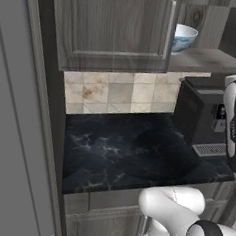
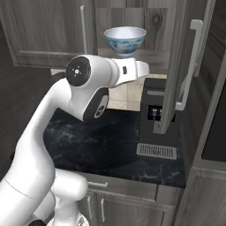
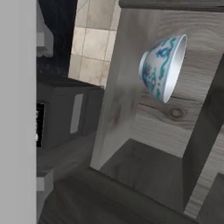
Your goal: Open the cabinet. Pick the bowls from the counter and place them in the cabinet. Then close the cabinet.
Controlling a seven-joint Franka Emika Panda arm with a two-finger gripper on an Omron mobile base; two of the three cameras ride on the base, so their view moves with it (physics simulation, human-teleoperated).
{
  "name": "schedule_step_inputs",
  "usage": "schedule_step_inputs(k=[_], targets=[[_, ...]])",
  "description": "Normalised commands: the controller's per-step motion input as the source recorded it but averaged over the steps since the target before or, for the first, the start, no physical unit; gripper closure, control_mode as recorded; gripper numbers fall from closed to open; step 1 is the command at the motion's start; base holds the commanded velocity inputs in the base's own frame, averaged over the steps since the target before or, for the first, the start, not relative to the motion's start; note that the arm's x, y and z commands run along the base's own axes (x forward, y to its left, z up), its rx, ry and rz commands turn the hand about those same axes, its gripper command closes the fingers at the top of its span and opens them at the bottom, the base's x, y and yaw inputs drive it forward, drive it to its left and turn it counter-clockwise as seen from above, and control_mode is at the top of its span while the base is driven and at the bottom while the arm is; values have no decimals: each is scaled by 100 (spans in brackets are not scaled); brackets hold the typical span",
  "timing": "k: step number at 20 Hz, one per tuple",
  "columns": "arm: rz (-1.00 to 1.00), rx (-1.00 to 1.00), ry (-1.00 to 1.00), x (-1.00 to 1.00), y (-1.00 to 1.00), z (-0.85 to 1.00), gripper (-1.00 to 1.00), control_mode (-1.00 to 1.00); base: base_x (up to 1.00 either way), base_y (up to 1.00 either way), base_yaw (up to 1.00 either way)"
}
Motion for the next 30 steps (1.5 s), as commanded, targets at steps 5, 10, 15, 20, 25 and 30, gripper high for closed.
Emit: schedule_step_inputs(k=[5,10,15,20,25,30], targets=[[0,0,0,-2,0,0,-100,-100,0,0,0],[0,0,-1,-57,-4,-10,-100,-100,0,0,0],[0,0,-1,-69,0,-31,-100,-100,0,0,0],[0,0,-5,-80,0,-22,-100,-100,0,0,0],[0,0,-5,-62,0,-5,-100,-100,0,0,0],[0,0,-1,-36,-4,0,-100,-100,0,0,0]])
